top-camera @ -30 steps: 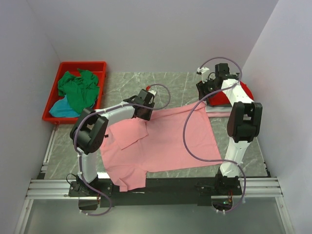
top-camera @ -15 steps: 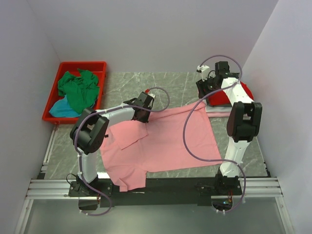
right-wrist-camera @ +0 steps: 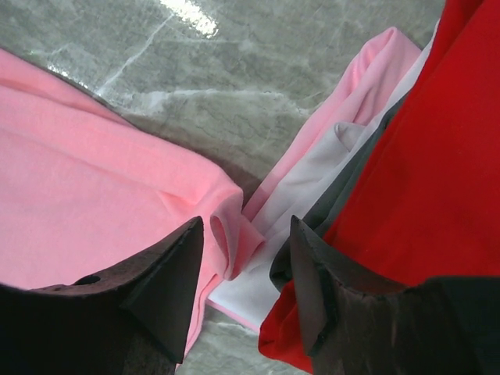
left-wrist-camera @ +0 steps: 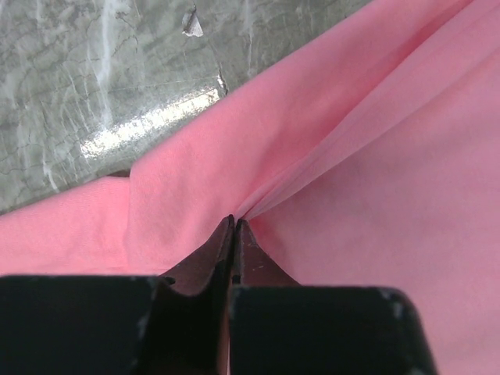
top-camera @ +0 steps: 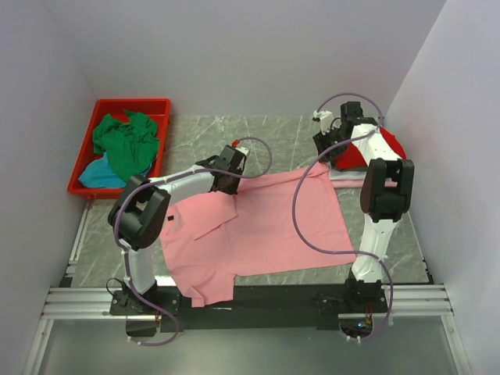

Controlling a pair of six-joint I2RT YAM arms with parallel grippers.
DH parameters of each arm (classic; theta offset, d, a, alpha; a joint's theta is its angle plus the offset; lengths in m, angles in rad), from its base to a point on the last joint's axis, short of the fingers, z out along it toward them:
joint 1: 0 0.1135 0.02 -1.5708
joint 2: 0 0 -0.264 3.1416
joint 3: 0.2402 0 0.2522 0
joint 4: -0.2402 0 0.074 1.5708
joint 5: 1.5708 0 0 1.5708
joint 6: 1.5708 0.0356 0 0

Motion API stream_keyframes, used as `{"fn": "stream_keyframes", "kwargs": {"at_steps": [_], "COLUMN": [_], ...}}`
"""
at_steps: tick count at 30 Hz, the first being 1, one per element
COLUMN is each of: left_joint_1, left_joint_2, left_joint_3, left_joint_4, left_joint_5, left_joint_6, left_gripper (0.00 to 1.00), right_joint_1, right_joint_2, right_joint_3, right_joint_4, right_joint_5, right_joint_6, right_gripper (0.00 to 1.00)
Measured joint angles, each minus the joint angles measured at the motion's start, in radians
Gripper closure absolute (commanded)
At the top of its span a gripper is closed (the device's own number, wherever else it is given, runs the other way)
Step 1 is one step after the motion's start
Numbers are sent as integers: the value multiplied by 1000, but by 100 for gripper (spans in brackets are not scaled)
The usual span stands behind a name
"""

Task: Fold and stack the t-shirts
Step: Fold the tshirt

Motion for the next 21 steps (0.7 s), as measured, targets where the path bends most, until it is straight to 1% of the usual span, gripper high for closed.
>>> {"fn": "stream_keyframes", "kwargs": {"at_steps": [4,17,21], "left_joint_1": [0,0,0], "left_joint_2": [0,0,0], "left_joint_3": [0,0,0], "left_joint_4": [-2,-6,-8], "left_joint_5": [0,0,0], "left_joint_6": [0,0,0], "left_gripper": [96,96,96], "right_joint_1": [8,37,37], "right_joint_2": [0,6,19], "right_joint_3": [0,-2,-2], "right_joint_4": [-5,-13,-14], "right_joint_5": [-2,-11,6], "right_joint_6": [-7,-18,-17], "right_gripper": [49,54,59]}}
